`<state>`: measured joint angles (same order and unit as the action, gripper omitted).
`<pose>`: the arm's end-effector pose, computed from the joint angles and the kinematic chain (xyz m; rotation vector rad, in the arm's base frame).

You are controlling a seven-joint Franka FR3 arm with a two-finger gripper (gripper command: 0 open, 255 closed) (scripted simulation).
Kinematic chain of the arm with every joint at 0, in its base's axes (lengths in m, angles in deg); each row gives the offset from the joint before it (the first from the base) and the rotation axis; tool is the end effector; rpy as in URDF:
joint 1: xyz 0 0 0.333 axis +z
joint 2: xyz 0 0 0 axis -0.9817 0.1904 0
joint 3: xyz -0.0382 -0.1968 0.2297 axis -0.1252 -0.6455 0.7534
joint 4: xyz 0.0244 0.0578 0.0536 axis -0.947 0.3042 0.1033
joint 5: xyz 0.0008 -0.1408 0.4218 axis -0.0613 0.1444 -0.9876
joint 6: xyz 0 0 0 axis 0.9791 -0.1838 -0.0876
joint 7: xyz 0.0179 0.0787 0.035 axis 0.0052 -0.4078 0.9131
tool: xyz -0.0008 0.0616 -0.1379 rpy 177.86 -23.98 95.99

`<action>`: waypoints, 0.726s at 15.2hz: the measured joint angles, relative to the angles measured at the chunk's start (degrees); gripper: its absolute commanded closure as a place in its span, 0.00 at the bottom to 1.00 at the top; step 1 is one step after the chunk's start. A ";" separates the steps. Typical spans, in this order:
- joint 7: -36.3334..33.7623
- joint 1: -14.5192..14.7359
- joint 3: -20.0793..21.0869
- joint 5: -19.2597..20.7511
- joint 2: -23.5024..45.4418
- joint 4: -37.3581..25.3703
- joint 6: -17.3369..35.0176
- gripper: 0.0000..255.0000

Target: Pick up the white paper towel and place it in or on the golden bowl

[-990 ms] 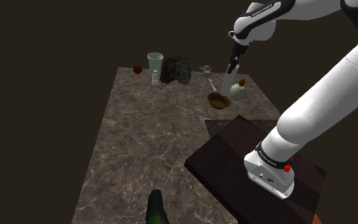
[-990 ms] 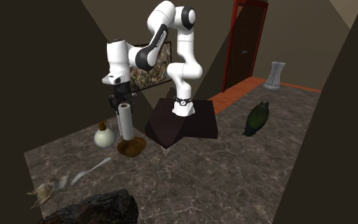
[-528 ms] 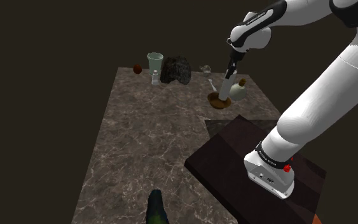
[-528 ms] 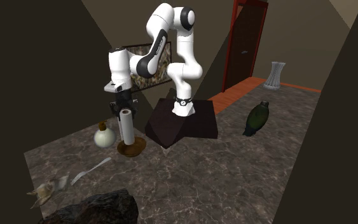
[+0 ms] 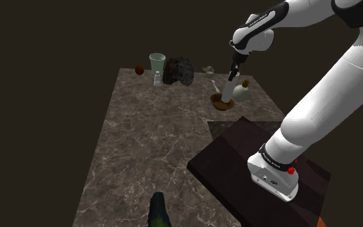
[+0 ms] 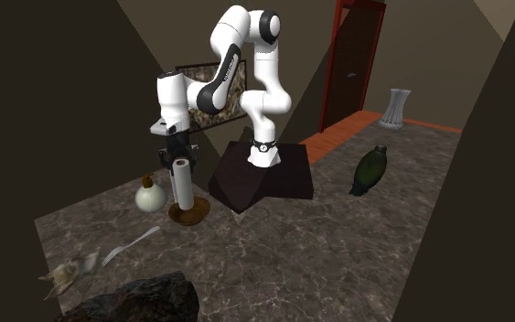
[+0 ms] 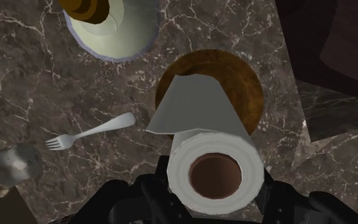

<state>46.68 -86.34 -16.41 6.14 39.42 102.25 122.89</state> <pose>0.4569 -0.2918 0.2475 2.9928 0.8116 0.1068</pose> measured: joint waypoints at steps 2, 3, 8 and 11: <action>0.00 0.00 0.00 0.00 0.00 0.00 0.00 0.00; 0.00 0.00 0.00 0.00 0.00 0.00 0.00 0.00; -1.19 0.06 0.22 1.27 -1.97 -0.52 -2.25 0.00; -1.83 -0.32 0.19 2.81 -4.78 -2.32 -6.56 0.00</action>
<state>44.85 -86.67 -16.22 8.95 34.64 99.93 116.33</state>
